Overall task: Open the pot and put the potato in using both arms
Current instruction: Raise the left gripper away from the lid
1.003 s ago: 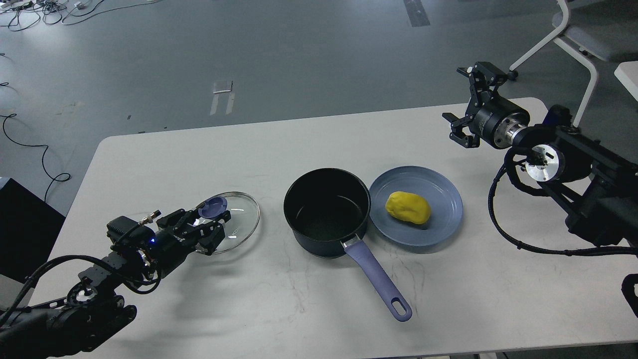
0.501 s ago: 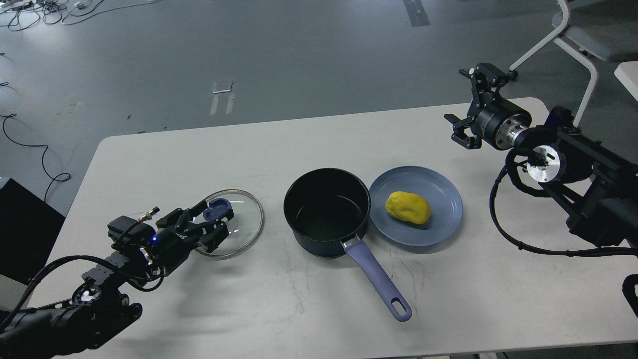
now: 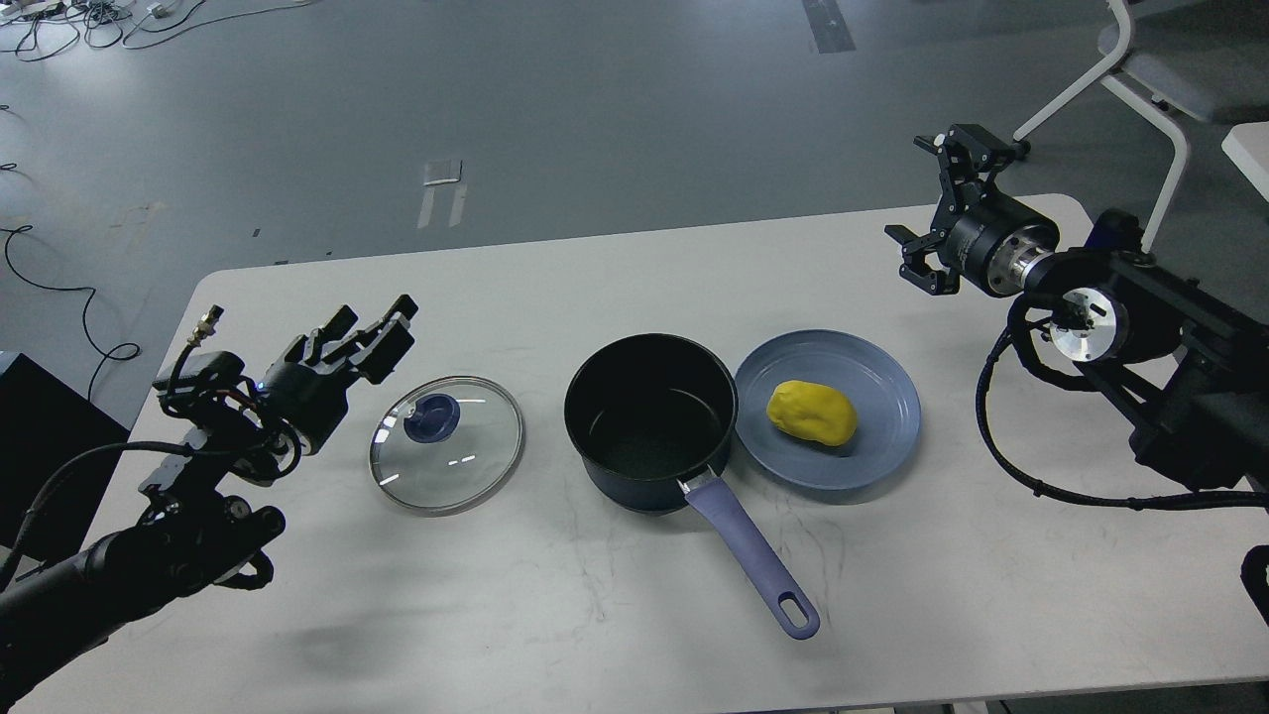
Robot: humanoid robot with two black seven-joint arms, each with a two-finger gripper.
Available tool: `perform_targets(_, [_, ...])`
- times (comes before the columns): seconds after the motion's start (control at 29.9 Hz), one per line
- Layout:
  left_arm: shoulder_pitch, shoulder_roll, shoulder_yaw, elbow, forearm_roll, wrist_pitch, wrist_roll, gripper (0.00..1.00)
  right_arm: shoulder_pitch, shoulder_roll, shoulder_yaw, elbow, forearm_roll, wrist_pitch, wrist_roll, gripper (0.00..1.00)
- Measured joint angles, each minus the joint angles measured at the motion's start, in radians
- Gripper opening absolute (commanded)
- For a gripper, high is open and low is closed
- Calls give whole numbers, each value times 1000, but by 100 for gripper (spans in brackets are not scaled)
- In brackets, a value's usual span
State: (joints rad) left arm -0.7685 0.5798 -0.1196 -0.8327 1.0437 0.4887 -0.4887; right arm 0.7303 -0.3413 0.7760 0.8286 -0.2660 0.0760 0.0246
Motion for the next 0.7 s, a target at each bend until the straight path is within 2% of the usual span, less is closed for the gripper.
perform_targets(0.1, [-70, -5, -2, -9, -179, 0, 0, 98, 9, -3, -35, 23, -14, 7, 8, 100])
perform_targets(0.2, [-138, -16, -5, -16, -349, -3, 0, 98, 41, -14, -107, 64, -19, 11, 45, 100])
perform_targets(0.27, [-184, -23, -18, -22, -463, -43, 35, 98, 72, -43, -174, 86, -32, 12, 86, 100])
perform_targets(0.4, [-235, -27, -118, -31, -656, -239, 195, 98, 126, -77, -302, 97, -120, 12, 155, 100])
perform_targets(0.47, [-237, -27, -210, -33, -705, -397, 254, 98, 142, -80, -357, 98, -186, 11, 189, 100])
perform_targets(0.57, [-231, -25, -295, -56, -730, -594, 294, 98, 150, -81, -399, 106, -287, 8, 222, 100])
perform_targets(0.7, [-184, 4, -315, -126, -734, -734, 301, 98, 149, -83, -439, 125, -426, 2, 248, 100])
